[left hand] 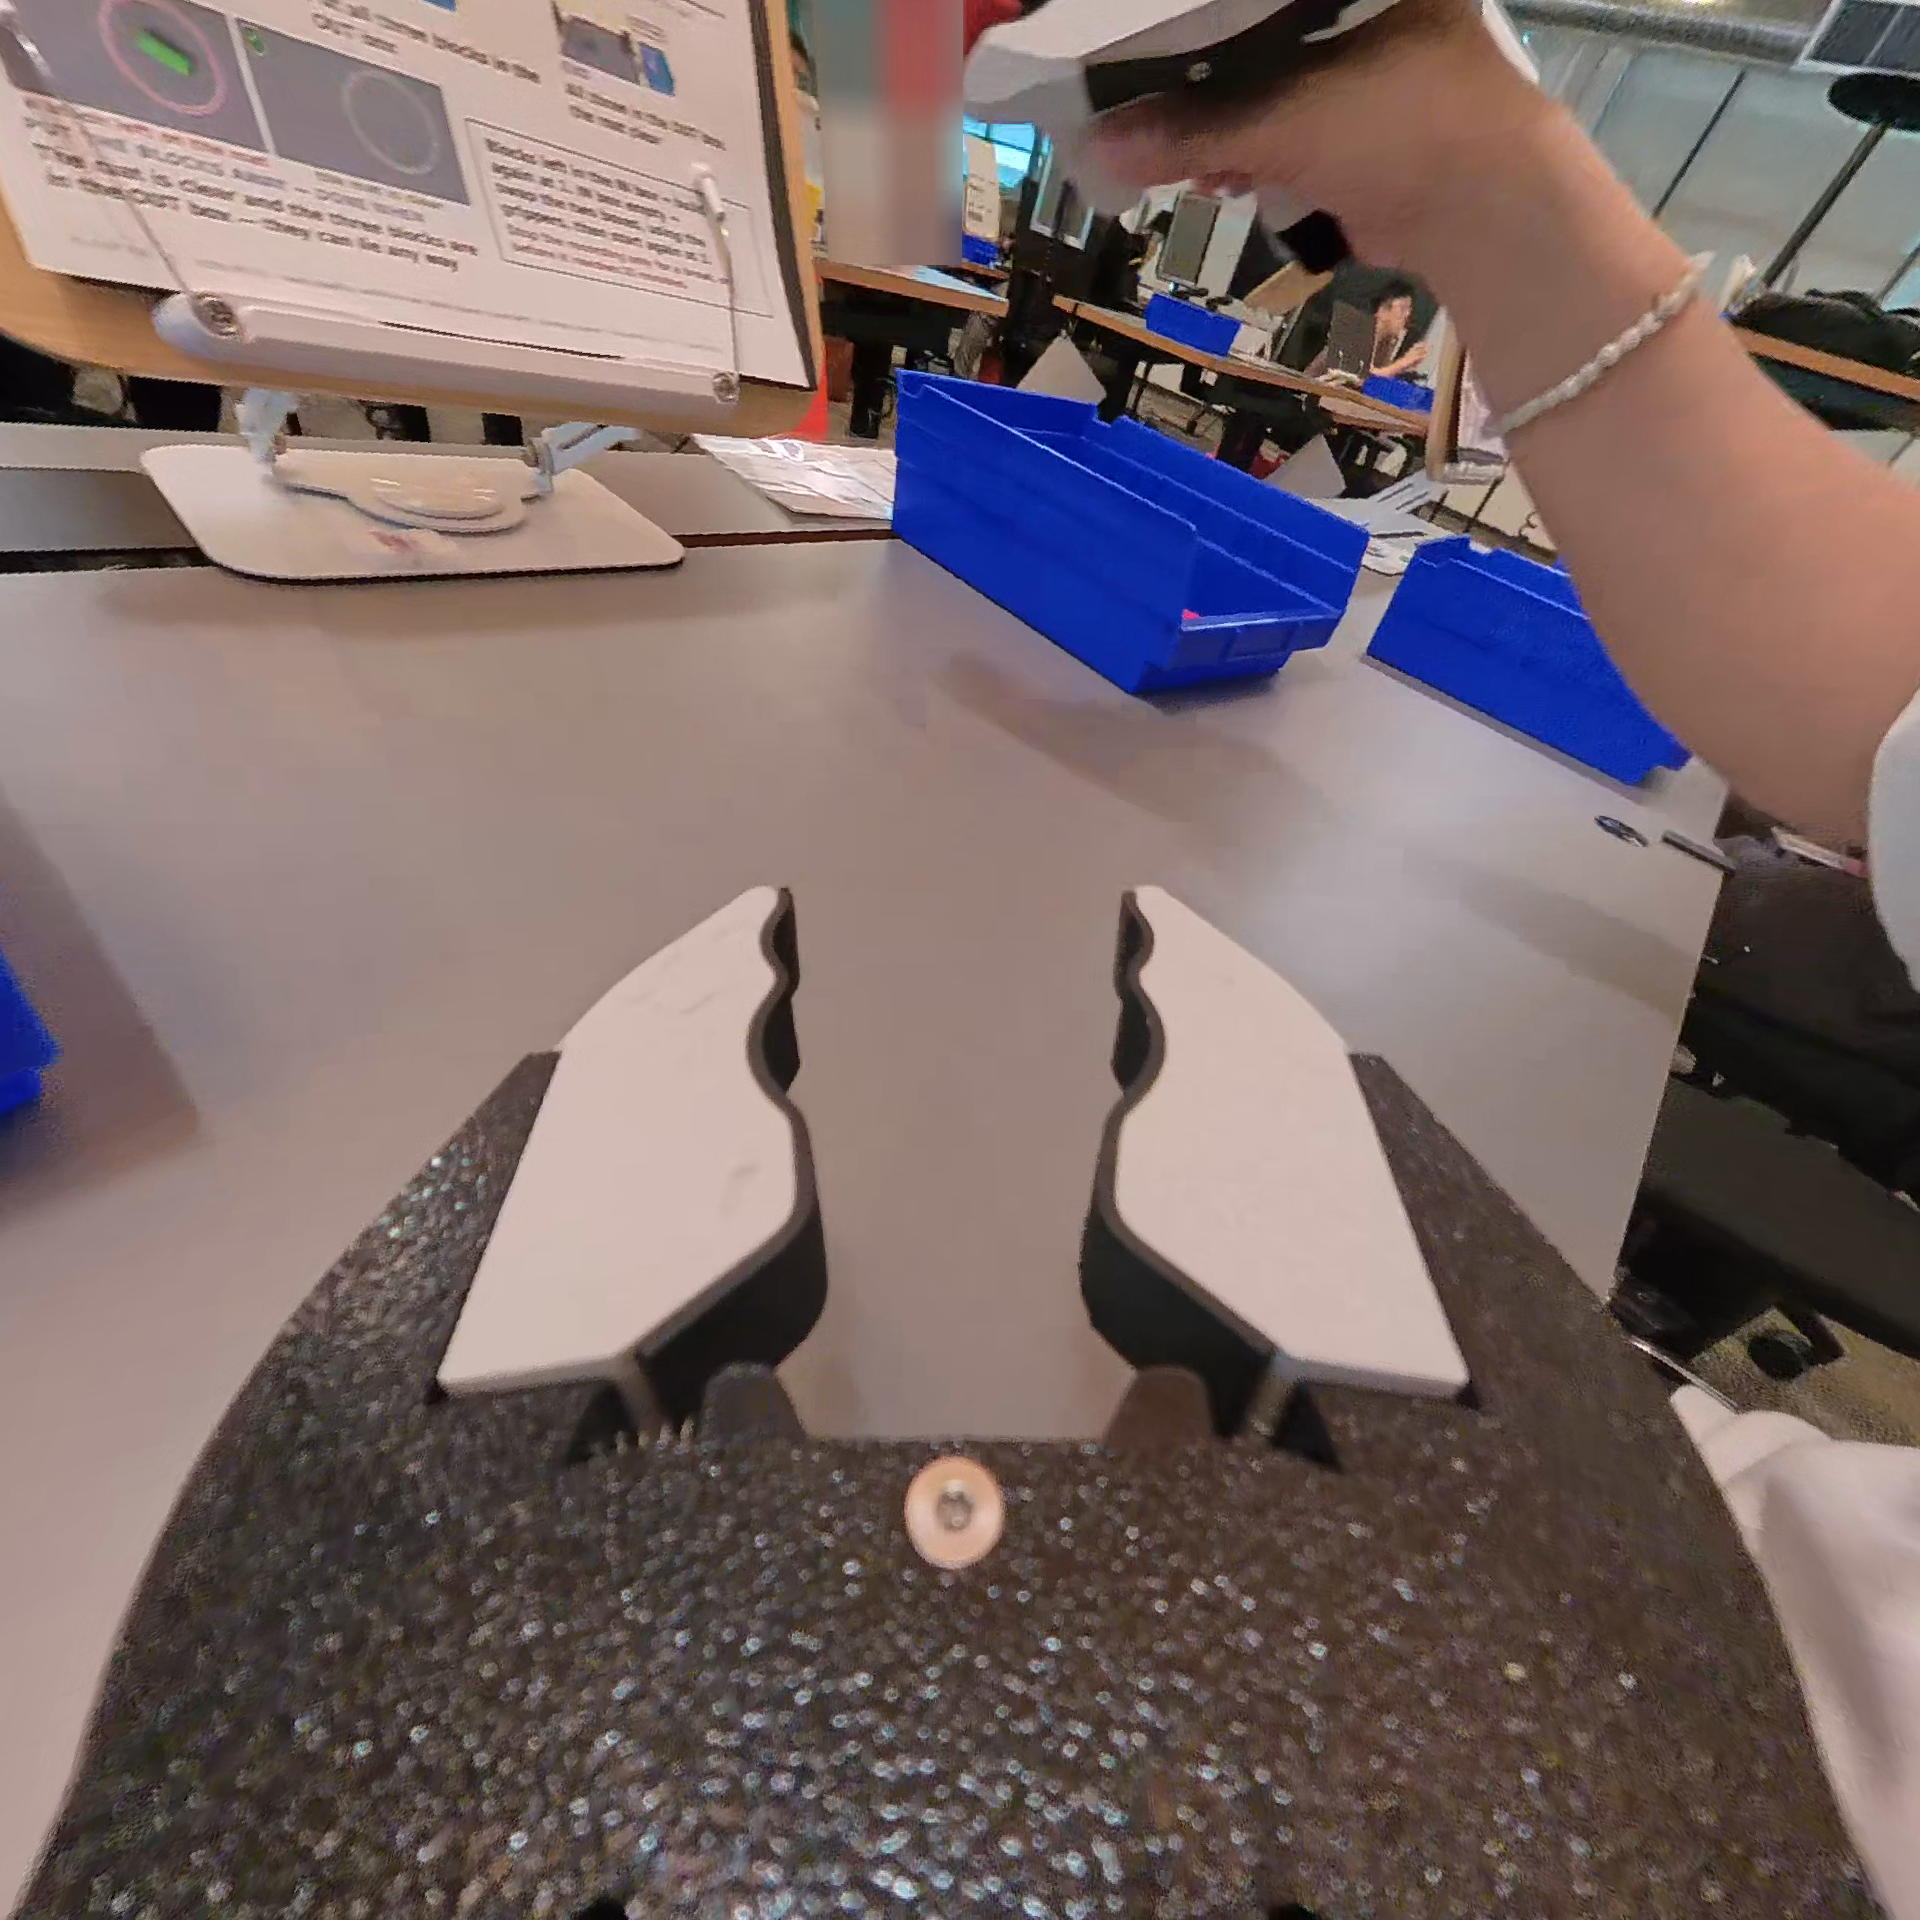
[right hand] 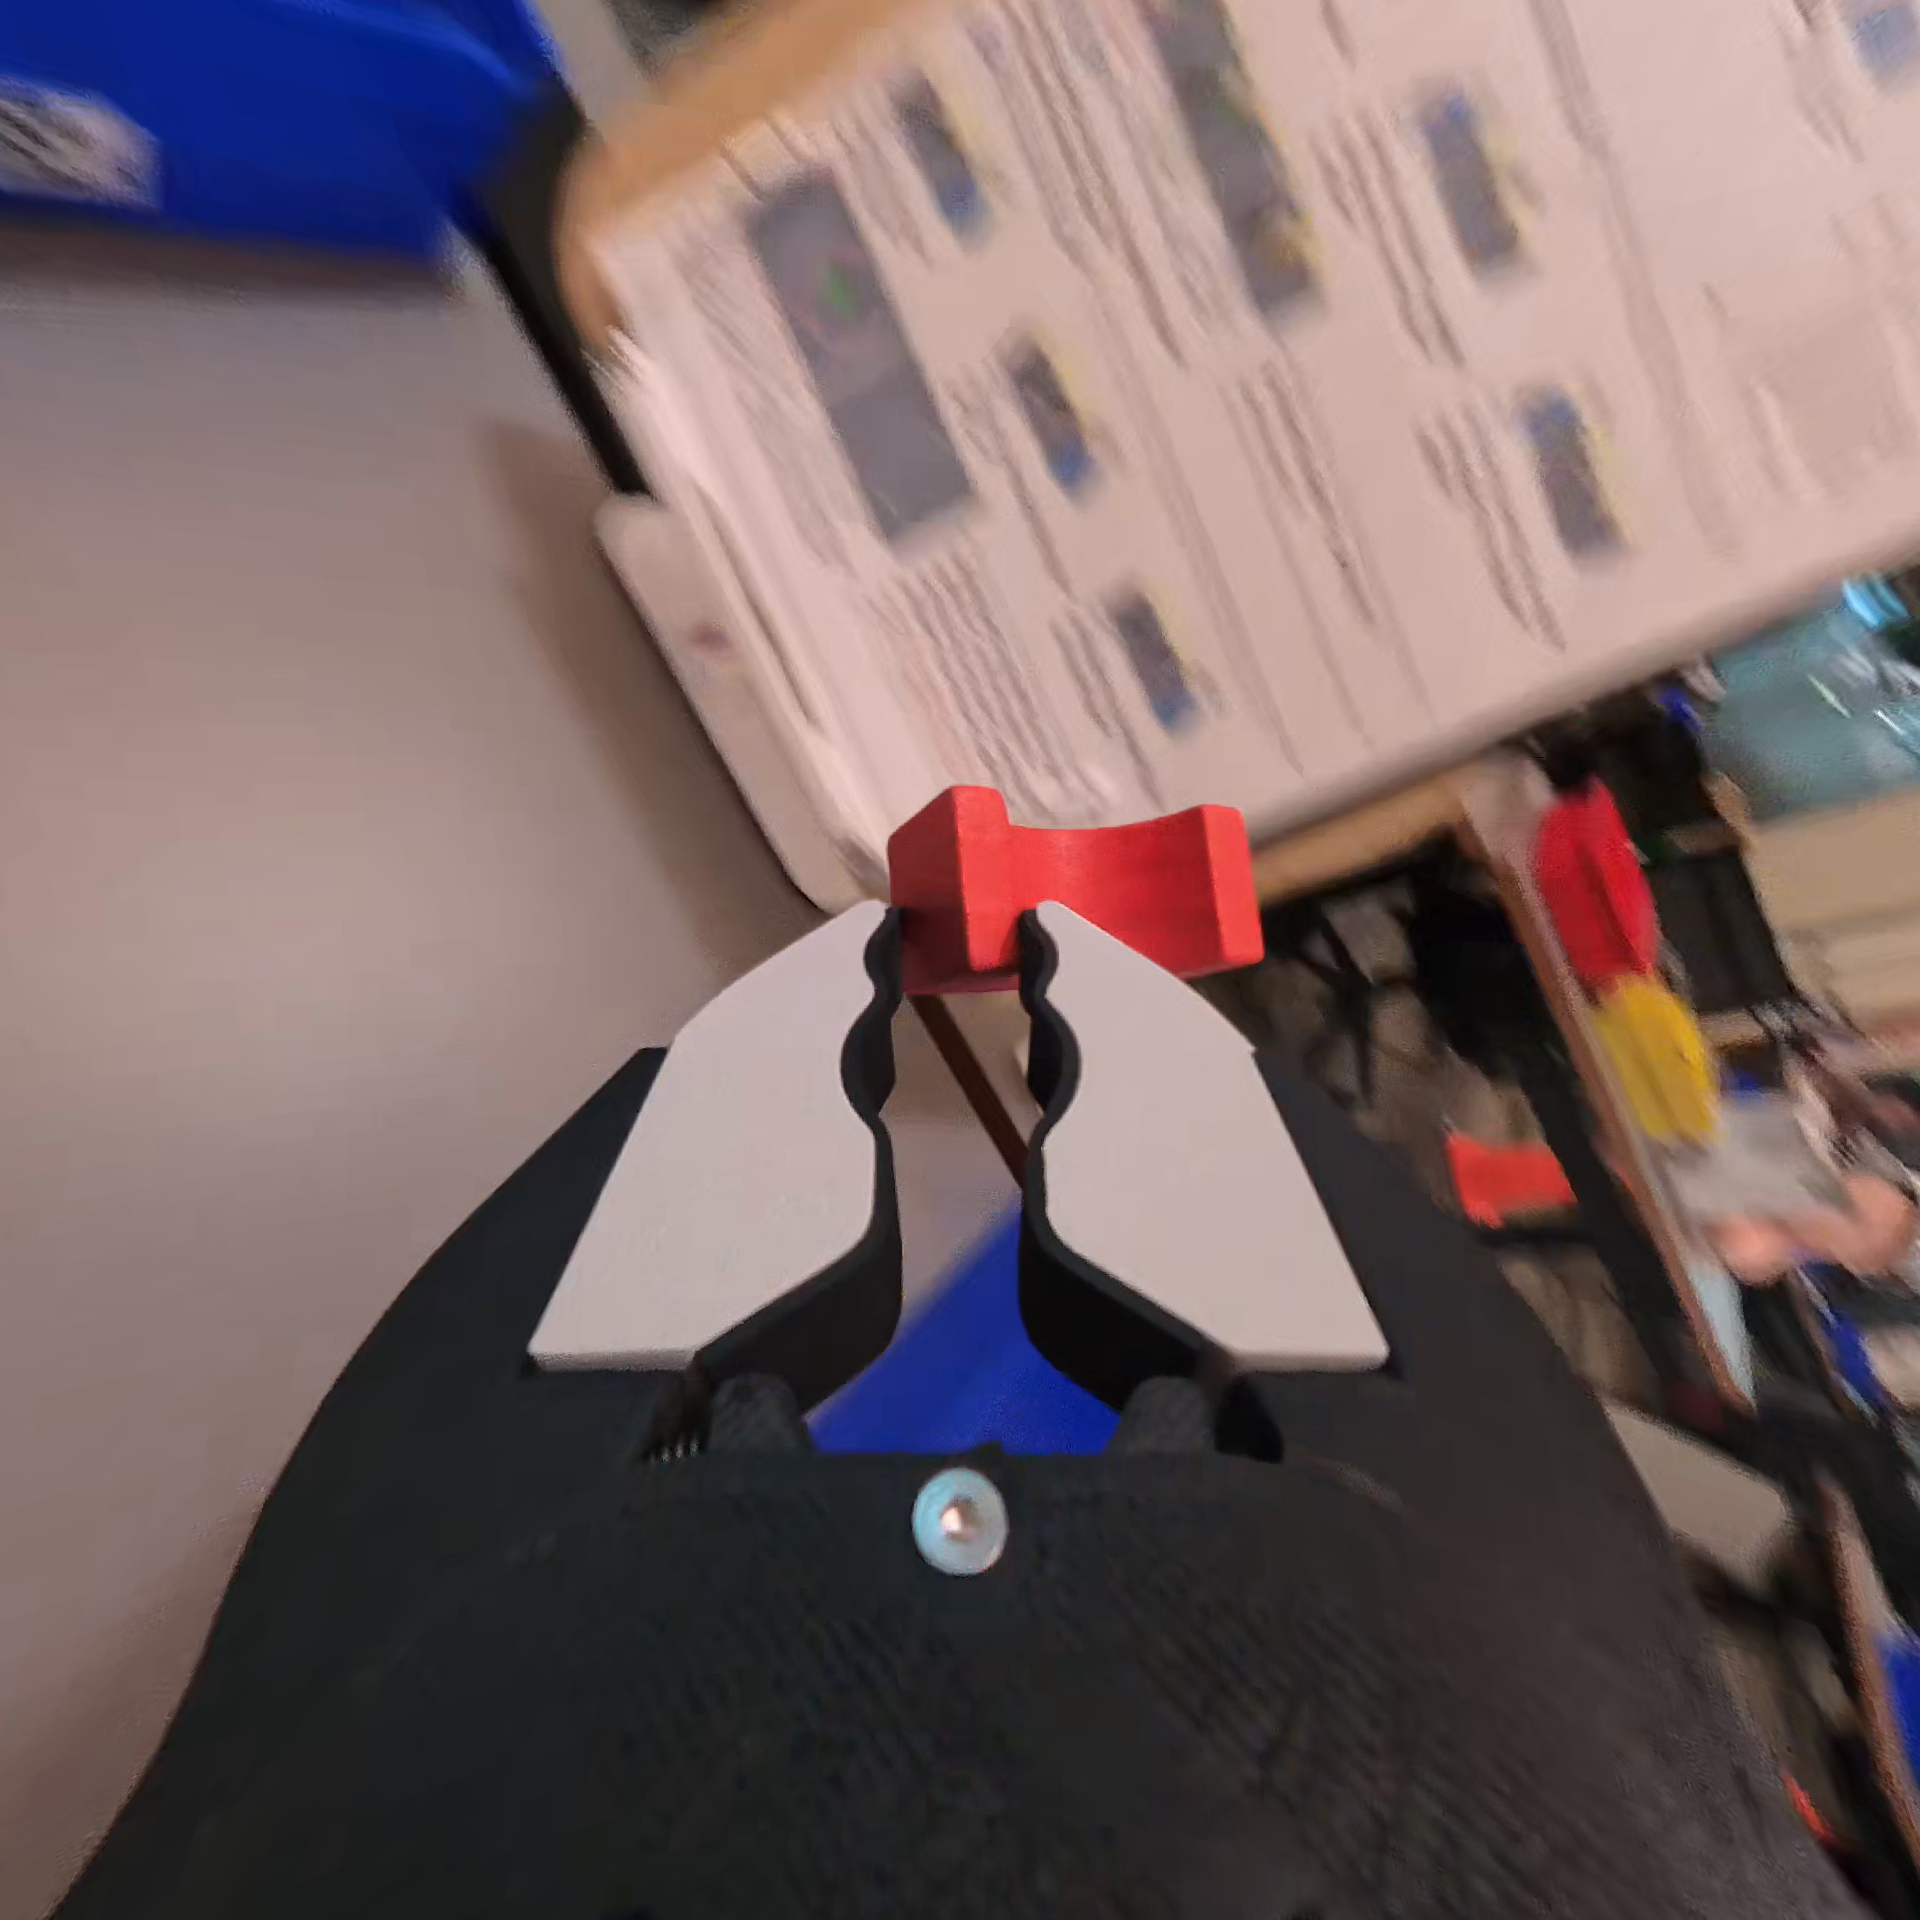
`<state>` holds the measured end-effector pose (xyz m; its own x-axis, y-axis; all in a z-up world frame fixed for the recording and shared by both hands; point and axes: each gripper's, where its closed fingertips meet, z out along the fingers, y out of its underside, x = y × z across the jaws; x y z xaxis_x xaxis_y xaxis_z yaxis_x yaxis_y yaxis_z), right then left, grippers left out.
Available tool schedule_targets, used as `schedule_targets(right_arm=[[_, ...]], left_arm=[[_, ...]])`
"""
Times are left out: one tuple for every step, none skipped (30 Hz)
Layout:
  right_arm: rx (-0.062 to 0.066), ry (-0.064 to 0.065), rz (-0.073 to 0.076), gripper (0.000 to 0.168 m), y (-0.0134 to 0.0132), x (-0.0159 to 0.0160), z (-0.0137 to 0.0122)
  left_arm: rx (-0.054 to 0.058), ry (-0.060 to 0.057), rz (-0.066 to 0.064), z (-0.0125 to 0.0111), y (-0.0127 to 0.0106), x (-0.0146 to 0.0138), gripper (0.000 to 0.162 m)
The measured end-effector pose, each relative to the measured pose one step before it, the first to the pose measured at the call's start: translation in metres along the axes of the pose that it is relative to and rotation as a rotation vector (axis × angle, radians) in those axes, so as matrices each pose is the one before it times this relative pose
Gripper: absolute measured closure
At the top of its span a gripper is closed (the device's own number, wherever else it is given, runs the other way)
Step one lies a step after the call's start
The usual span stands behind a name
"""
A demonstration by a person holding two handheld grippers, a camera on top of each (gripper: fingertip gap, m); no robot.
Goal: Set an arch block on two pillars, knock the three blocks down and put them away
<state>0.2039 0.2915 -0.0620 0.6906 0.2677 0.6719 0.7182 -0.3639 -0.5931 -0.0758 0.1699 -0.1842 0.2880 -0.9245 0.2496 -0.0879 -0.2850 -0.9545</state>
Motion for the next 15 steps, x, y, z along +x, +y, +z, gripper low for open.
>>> schedule_targets(right_arm=[[-0.0604, 0.0495, 0.0111, 0.147, 0.02967, 0.02361, -0.01014], [-0.0591, 0.0295, 0.0261, 0.146, 0.03082, 0.02003, -0.00541], [-0.0316, 0.0335, 0.0429, 0.147, 0.0275, 0.01917, -0.00074], [-0.0247, 0.0085, 0.0475, 0.146, 0.02589, 0.01463, 0.00394], [-0.0343, -0.0219, 0.0455, 0.146, 0.02495, 0.0087, 0.00733], [-0.0206, -0.009, 0.0377, 0.146, 0.02014, 0.00794, 0.00877], [-0.008, -0.0074, 0.0271, 0.146, 0.01564, 0.00575, 0.00994], [-0.019, -0.0359, 0.0228, 0.146, 0.01396, 0.00018, 0.01051], [-0.0183, -0.031, 0.0207, 0.146, 0.01059, -0.00067, 0.01095], [-0.0084, -0.0123, 0.0042, 0.146, 0.00775, 0.00033, 0.01094], [-0.0101, -0.0071, 0.0022, 0.146, 0.00672, -0.00032, 0.0109], [-0.0241, -0.0113, 0.0213, 0.146, 0.00626, -0.00175, 0.01095], [-0.0185, -0.0194, 0.0215, 0.146, 0.00401, -0.00361, 0.01087], [-0.0114, -0.0233, 0.0085, 0.146, 0.003, -0.00455, 0.01064], [-0.0193, -0.0158, 0.0071, 0.146, 0.00384, -0.00335, 0.01037]], left_arm=[[-0.0057, 0.0057, 0.0078, 0.00248, 0.0003, 0.00403, 0.104], [-0.0041, 0.0076, 0.0073, 0.00268, 0.00008, 0.00441, 0.104], [-0.0031, 0.0089, 0.0042, 0.00296, 0.00002, 0.00456, 0.104], [-0.0046, 0.0117, 0.0029, 0.0034, 0.0001, 0.00494, 0.104], [-0.0072, 0.0135, 0.0041, 0.00372, 0.00037, 0.00526, 0.104], [-0.0081, 0.0116, 0.0041, 0.00393, 0.00036, 0.00481, 0.104], [-0.0066, 0.01, 0.0024, 0.00375, -0.00016, 0.00457, 0.104], [-0.0047, 0.0111, 0.0007, 0.00364, -0.00067, 0.00449, 0.104], [-0.0048, 0.0107, 0.0, 0.00345, -0.00087, 0.00435, 0.104], [-0.0073, 0.0069, 0.0019, 0.00316, -0.00061, 0.00379, 0.104], [-0.0123, 0.0032, 0.0048, 0.00301, 0.00009, 0.00318, 0.104], [-0.0149, 0.0021, 0.0085, 0.00258, 0.0006, 0.00307, 0.104], [-0.0122, 0.0006, 0.012, 0.00221, 0.00025, 0.00292, 0.104], [-0.0088, -0.0029, 0.0125, 0.00179, 0.0001, 0.00244, 0.104], [-0.0074, -0.0045, 0.0113, 0.00144, 0.00013, 0.00208, 0.104]])
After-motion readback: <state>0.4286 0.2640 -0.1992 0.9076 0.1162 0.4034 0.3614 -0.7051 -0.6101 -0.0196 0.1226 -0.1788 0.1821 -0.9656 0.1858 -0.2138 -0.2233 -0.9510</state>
